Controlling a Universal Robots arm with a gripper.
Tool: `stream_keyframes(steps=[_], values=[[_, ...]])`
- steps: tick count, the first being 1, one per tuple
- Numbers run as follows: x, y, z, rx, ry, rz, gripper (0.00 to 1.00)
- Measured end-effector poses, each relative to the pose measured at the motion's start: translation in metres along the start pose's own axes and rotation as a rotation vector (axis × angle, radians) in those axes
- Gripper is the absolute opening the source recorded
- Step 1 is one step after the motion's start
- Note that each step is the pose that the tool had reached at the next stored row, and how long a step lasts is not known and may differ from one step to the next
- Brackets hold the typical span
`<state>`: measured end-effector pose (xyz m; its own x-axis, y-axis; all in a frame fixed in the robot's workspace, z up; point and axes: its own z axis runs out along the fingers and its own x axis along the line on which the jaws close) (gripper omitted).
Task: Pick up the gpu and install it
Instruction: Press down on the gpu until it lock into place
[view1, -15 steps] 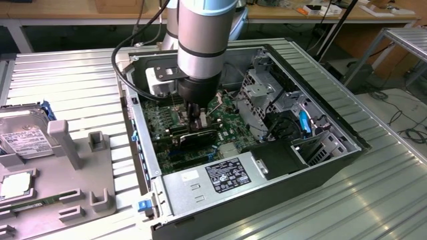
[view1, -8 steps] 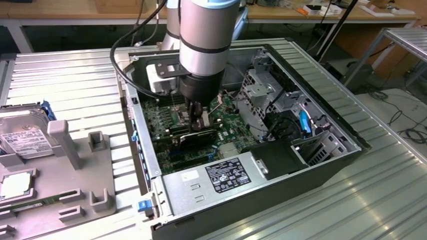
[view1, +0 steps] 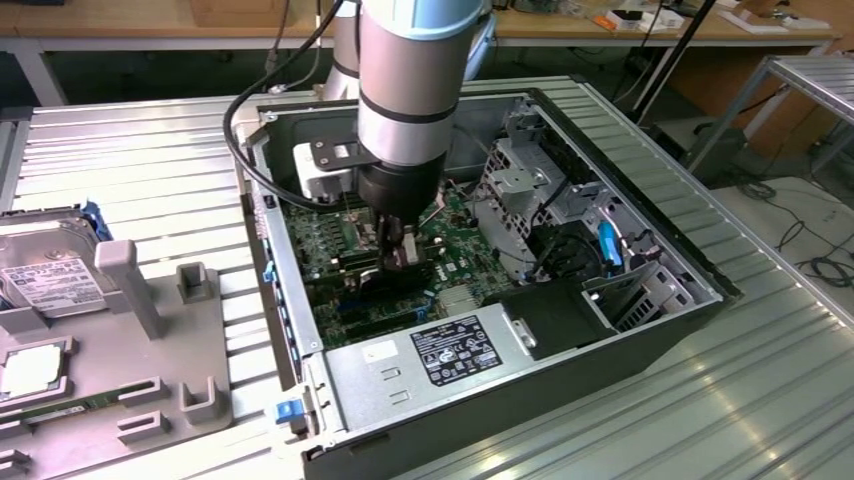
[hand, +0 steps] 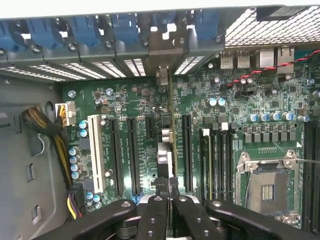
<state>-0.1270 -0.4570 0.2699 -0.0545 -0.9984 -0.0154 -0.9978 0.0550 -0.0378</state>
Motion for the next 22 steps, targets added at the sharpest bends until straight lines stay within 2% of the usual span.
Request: stream_keyframes(steps=[3, 8, 22], values=[[0.000, 0.0000, -0.0007, 0.0003, -0.0004, 0.000, 0.11], [-0.001, -0.0014, -0.0380, 0.0000, 0.0001, 0.000, 0.11], [-0.001, -0.0015, -0.0425, 0.0000, 0.0000, 0.000, 0.11]])
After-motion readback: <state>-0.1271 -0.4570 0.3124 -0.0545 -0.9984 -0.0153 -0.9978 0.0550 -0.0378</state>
